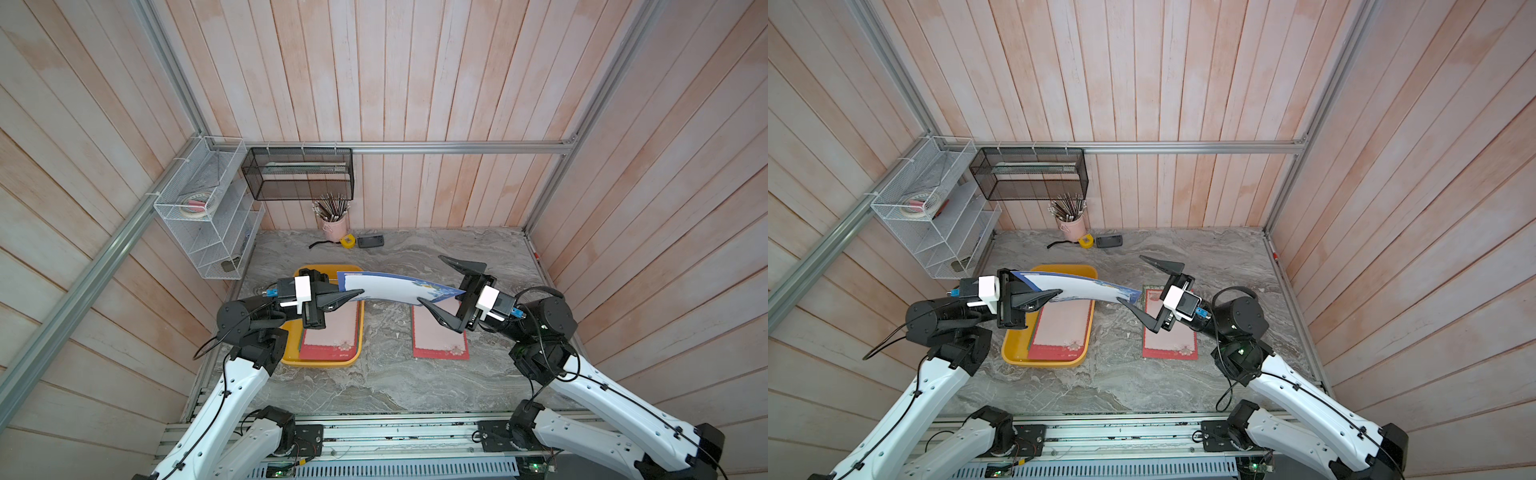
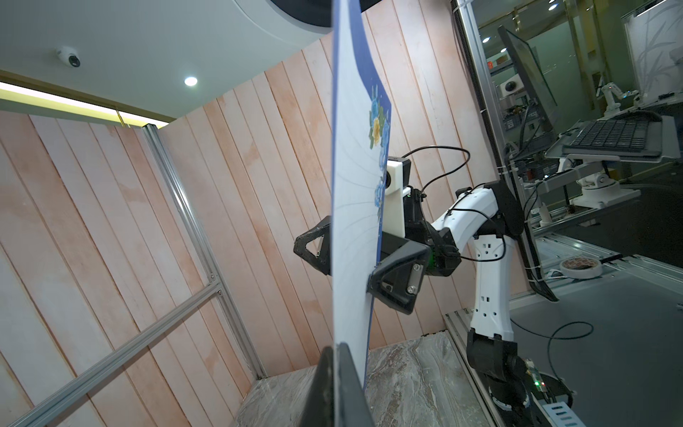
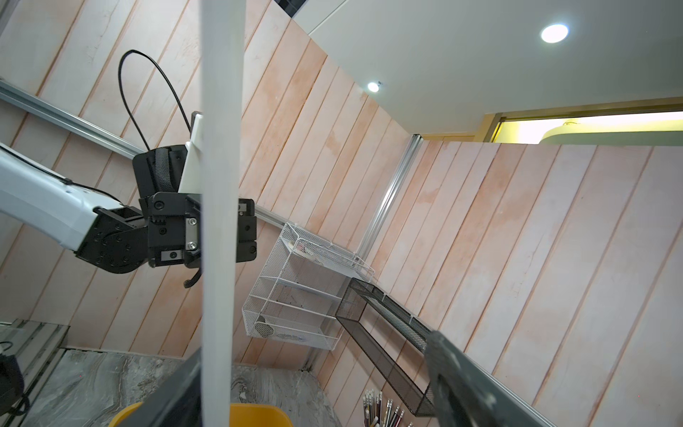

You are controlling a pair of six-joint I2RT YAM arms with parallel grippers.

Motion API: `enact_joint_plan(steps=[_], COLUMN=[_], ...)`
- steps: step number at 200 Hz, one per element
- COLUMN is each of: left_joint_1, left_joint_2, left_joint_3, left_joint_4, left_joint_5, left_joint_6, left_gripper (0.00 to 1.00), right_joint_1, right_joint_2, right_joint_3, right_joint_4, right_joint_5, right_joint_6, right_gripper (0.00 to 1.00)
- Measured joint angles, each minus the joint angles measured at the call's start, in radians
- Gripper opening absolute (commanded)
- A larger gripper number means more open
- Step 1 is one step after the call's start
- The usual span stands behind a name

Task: Take out the stationery paper from the storage box
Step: Pick up the stationery paper from the storage box.

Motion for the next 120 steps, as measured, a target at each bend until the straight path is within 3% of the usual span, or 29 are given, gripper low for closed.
enact_joint_plan(steps=[120], left_joint_1=[-0.097], left_joint_2=[0.005], left_joint_3=[0.0], left_joint_4=[0.0], left_joint_5=[0.009], left_joint_6=[-0.029], left_gripper=[0.0], right_joint_1=[0.0], right_joint_2=[0.071], right_joint_3=[0.046], right_joint_4=[-0.028], right_joint_5=[-0.147], right_joint_6=[0.019], right_gripper=[0.61])
